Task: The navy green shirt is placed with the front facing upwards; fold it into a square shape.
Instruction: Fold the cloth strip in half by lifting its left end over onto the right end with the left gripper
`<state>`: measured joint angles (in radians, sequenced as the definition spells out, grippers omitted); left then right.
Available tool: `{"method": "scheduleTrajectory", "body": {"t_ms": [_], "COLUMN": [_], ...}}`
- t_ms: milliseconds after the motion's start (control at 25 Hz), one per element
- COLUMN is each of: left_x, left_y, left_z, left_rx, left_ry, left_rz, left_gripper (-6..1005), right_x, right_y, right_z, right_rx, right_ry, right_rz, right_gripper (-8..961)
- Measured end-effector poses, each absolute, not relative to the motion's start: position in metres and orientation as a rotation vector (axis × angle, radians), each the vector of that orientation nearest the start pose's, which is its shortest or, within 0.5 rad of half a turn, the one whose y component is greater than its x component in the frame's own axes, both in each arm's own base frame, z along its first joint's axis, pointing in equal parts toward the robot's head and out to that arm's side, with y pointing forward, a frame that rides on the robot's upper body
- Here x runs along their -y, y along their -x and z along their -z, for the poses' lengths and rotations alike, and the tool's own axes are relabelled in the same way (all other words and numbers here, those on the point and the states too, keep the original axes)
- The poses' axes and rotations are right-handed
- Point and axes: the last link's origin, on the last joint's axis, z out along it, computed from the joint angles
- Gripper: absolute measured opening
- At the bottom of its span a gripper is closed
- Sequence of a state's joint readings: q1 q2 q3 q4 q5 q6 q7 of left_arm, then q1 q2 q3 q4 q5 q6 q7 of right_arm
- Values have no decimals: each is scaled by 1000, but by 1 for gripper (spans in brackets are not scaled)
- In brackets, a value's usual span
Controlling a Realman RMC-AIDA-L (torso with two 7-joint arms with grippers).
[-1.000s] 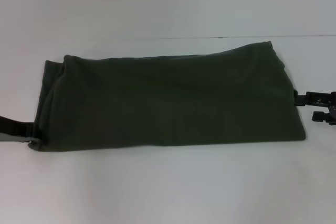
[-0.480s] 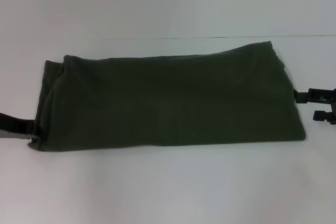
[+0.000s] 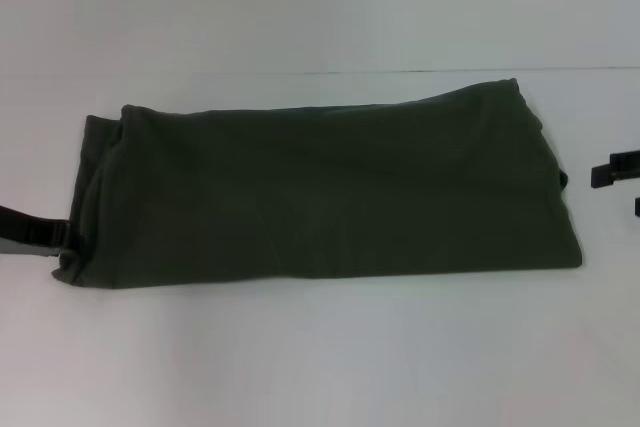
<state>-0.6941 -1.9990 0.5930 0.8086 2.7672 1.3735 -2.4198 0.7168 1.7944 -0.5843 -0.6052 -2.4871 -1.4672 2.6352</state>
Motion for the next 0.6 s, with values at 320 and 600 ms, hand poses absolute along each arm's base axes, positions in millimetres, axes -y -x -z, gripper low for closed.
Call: {"method": "scheduleTrajectory", "body": {"t_ms": [320, 600], "left_x": [-380, -379], "left_y": [314, 315], "left_z": [-60, -60], "left_rx": [1588, 1582], "left_ry": [2129, 2129], "left_rz": [-120, -115], "left_gripper": [61, 60], "right_x": [-399, -402], "right_y": [-282, -287], "right_z": [-93, -78], "right_rx": [-1922, -1882], "right_ry": [2062, 2042], "right_rz": [-63, -33], "right_gripper": [936, 926]}}
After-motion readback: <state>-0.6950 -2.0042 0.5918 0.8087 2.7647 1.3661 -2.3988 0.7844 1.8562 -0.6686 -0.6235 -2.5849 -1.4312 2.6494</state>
